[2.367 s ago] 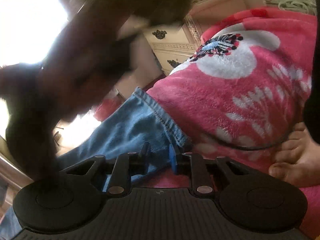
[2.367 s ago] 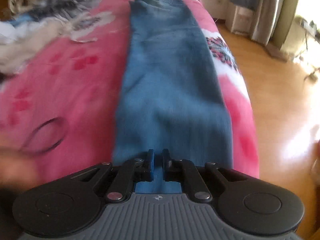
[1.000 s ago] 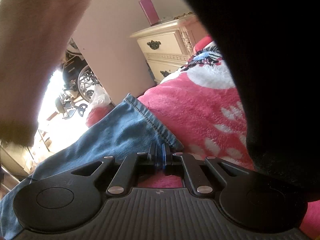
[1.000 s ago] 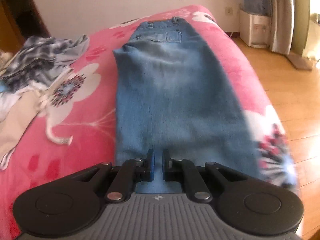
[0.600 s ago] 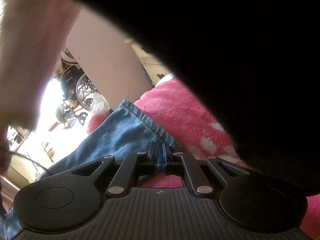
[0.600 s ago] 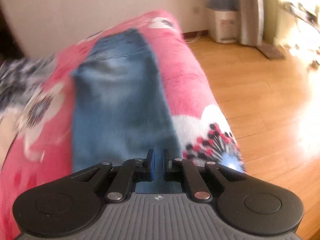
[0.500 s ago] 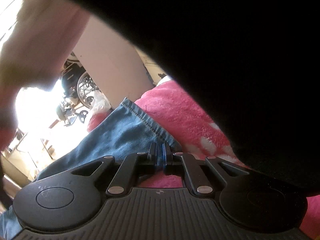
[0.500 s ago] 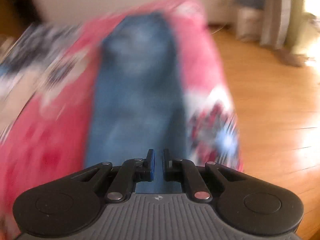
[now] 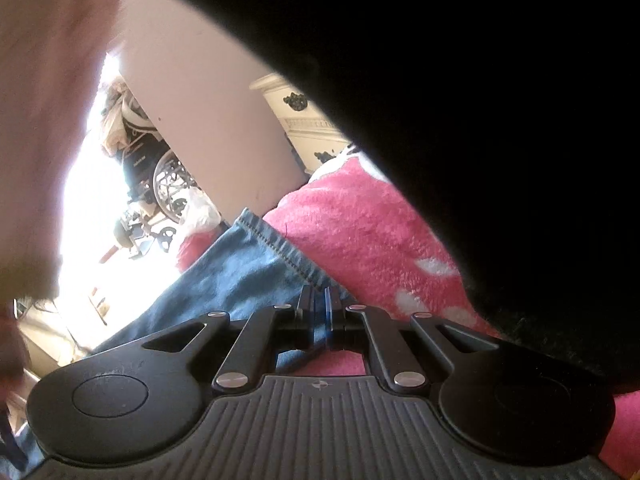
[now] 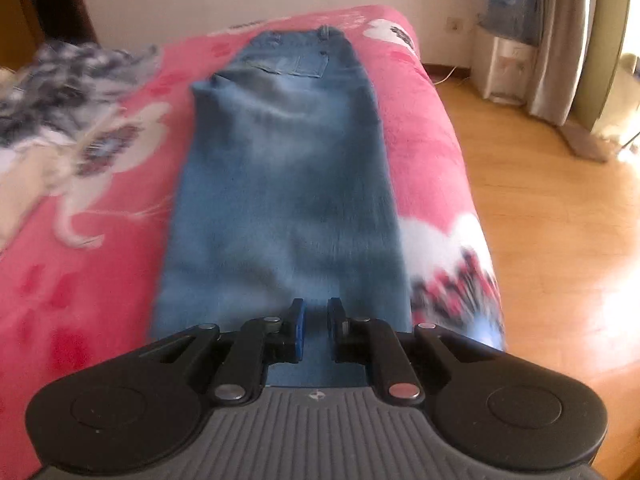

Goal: Fold clothes
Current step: 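Lower the held hem end onto the jeans with both grippers, then open the left gripper and withdraw it from the folded jeans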

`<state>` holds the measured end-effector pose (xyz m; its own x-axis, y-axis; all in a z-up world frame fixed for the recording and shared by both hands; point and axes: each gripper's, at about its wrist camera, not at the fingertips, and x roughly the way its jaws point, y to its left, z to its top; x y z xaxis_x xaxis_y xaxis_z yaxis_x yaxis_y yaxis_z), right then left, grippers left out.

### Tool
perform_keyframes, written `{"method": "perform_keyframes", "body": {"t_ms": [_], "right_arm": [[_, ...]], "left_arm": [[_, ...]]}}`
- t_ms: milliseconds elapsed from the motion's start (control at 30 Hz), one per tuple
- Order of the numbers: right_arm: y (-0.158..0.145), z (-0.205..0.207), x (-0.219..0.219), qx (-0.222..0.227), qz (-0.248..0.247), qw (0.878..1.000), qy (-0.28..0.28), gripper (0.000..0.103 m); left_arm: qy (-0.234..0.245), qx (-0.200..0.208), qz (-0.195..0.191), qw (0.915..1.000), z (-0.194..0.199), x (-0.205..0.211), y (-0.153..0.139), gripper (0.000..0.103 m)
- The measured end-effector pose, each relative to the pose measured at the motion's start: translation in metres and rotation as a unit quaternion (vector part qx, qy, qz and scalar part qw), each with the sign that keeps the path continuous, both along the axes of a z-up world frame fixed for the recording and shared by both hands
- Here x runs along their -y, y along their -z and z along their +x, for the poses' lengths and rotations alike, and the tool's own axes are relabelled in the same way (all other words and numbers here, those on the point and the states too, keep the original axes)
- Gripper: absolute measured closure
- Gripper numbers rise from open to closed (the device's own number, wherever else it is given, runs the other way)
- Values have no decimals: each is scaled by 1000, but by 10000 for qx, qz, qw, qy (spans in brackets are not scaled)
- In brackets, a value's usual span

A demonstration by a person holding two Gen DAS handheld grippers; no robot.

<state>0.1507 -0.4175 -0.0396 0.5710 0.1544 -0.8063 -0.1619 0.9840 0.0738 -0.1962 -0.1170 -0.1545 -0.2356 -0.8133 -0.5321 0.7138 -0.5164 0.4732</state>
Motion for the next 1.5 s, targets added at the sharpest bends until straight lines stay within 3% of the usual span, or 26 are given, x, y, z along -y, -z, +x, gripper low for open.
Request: {"method": "perform_keyframes", "body": {"t_ms": [100, 167, 267, 367, 400, 467, 600, 767, 933, 1167, 1267, 1367, 1433, 1500], "right_arm": [[11, 33, -1, 334, 125, 9987, 354, 92], [2, 46, -2, 388, 259, 9972, 584, 91], [-20, 48, -14, 427, 411, 9981, 142, 91], [-6, 78, -29, 331, -160, 9993, 69, 89], [8, 98, -32, 181, -423, 9985, 303, 90], [15, 122, -22, 304, -5, 9951, 936, 90], [-14, 116, 0, 959, 856, 9774, 1676, 88], [-42, 58, 20, 1230, 1642, 9640, 1691, 88], [-70, -15, 52, 1482, 2313, 9447, 1791, 88], [-137, -128, 71, 2209, 1635, 9413, 1958, 88], [-157, -180, 74, 2285, 1419, 9440, 1910, 88], [-158, -219, 66, 2011, 1379, 9510, 1902, 88], [-147, -240, 56, 1692, 1291, 9581, 1919, 88], [-125, -250, 39, 1303, 1239, 9664, 1838, 88]], "left_arm": [[-4, 49, -18, 10000, -1, -1, 1, 100], [11, 54, -17, 10000, -1, 0, 1, 100], [33, 11, -24, 10000, 2, 0, 2, 100], [-14, -62, 5, 10000, 3, 1, 3, 100], [-30, -79, 19, 10000, 3, 1, 3, 100], [-15, -112, 44, 9999, 5, 2, 3, 100], [-39, -166, 101, 9998, 9, 3, 1, 95], [-204, -46, 16, 9998, 12, -1, -5, 70], [-309, 14, 159, 9994, 14, -14, -10, 62], [-791, -146, 628, 9948, 16, -44, -26, 57], [-1319, -423, 1070, 9846, 24, -52, -41, 57], [-1959, -662, 1443, 9677, 41, -61, -59, 56], [-2556, -824, 1717, 9478, 60, -67, -69, 56], [-3229, -997, 1939, 9210, 72, -70, -76, 56]]}}
